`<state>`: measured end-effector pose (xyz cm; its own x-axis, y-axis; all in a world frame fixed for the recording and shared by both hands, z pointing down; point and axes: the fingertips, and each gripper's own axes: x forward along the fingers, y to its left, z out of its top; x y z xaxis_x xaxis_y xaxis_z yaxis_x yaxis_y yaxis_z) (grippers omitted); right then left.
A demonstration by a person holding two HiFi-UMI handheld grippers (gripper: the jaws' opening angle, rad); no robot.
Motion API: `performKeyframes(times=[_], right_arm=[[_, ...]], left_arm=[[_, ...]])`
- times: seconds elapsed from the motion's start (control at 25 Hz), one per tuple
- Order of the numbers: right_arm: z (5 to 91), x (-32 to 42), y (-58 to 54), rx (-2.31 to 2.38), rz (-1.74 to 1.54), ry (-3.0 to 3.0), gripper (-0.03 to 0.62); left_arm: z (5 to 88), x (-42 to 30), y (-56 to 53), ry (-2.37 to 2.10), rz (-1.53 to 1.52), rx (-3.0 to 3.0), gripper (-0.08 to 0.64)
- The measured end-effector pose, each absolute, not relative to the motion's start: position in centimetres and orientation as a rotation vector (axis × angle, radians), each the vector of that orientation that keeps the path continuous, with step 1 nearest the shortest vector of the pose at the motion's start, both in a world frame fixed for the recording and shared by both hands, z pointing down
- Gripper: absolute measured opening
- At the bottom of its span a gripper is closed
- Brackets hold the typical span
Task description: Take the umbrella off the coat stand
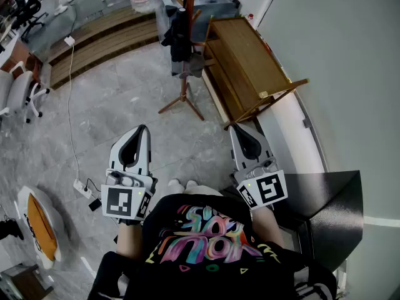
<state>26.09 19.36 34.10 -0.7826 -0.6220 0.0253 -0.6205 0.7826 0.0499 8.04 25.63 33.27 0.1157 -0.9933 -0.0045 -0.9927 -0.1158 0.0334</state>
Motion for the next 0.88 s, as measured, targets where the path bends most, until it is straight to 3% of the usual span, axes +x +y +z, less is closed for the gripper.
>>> performKeyframes(times=[0.88], right_arm=[[35.3,25.7,18.1,0.986,-0.026,-2.946,0.015]], left_arm=[[34.4,8.1,23.9,-2.095,-0.034,2.308,0.023]])
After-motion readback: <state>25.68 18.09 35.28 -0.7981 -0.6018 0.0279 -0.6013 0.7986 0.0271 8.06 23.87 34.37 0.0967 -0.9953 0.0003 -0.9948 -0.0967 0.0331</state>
